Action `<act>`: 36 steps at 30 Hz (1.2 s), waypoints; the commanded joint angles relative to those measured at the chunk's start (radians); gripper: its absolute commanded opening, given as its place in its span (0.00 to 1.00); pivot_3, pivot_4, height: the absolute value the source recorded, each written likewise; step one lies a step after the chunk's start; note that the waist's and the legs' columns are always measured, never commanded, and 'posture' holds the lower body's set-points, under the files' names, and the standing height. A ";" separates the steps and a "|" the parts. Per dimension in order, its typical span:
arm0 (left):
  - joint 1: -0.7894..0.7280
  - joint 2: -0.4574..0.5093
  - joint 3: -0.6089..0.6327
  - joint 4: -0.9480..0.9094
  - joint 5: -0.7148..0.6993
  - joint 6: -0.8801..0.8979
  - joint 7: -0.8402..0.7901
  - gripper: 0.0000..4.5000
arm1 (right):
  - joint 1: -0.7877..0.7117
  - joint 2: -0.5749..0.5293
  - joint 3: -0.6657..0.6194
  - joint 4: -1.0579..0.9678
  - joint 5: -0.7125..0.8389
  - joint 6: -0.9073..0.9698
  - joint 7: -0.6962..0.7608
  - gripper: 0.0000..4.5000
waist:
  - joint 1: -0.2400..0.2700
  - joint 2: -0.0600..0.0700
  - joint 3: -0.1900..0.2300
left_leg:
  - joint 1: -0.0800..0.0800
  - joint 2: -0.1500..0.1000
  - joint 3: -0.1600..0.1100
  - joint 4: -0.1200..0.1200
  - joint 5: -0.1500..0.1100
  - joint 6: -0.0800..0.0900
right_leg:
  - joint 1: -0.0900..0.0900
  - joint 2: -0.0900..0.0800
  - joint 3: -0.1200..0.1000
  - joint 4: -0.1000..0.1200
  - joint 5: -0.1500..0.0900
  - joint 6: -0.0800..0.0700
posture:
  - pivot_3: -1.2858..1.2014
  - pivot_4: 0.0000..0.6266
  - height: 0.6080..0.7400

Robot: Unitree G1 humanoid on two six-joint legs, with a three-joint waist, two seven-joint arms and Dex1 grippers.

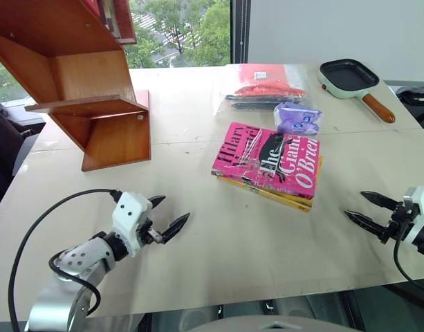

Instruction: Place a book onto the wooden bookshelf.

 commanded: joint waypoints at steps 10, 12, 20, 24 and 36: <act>-0.087 0.108 0.054 -0.008 -0.096 0.003 -0.163 1.00 | -0.305 -0.033 0.051 0.152 -0.090 0.021 -0.118 0.94 | -0.010 0.000 0.000 | 0.001 0.000 0.002 0.000 0.000 0.000 | 0.000 0.000 0.001 0.001 0.000 0.000 | 0.52 0.24 1.00; -0.105 0.150 0.076 -0.023 -0.170 0.050 -0.218 1.00 | -0.394 -0.035 0.081 0.225 -0.120 0.002 -0.107 0.80 | -0.011 0.000 0.001 | 0.001 0.000 0.002 0.000 0.000 0.000 | 0.000 0.002 0.002 0.001 0.000 0.000 | 0.52 0.24 1.00; -0.207 0.329 0.161 -0.035 -0.362 0.181 -0.364 1.00 | -0.844 0.015 0.210 0.682 -0.276 -0.128 -0.114 0.01 | -0.011 0.002 0.004 | -0.001 0.000 0.003 -0.001 0.000 0.000 | -0.003 0.002 0.002 0.000 0.000 0.000 | 0.52 0.24 1.00; -0.279 0.367 0.155 -0.033 -0.360 0.187 -0.366 1.00 | -0.998 0.075 0.266 0.820 -0.353 -0.162 -0.157 0.01 | -0.011 0.001 0.005 | -0.002 0.000 0.003 -0.001 0.000 0.000 | -0.003 0.002 0.002 -0.001 0.000 0.000 | 0.52 0.24 1.00; -0.277 0.332 0.147 -0.077 -0.356 0.198 -0.324 1.00 | -1.045 0.097 0.298 0.926 -0.402 -0.176 -0.004 0.01 | -0.013 0.002 0.006 | -0.006 -0.001 0.002 -0.001 0.002 -0.004 | -0.006 -0.003 0.000 -0.002 0.002 0.003 | 0.52 0.24 1.00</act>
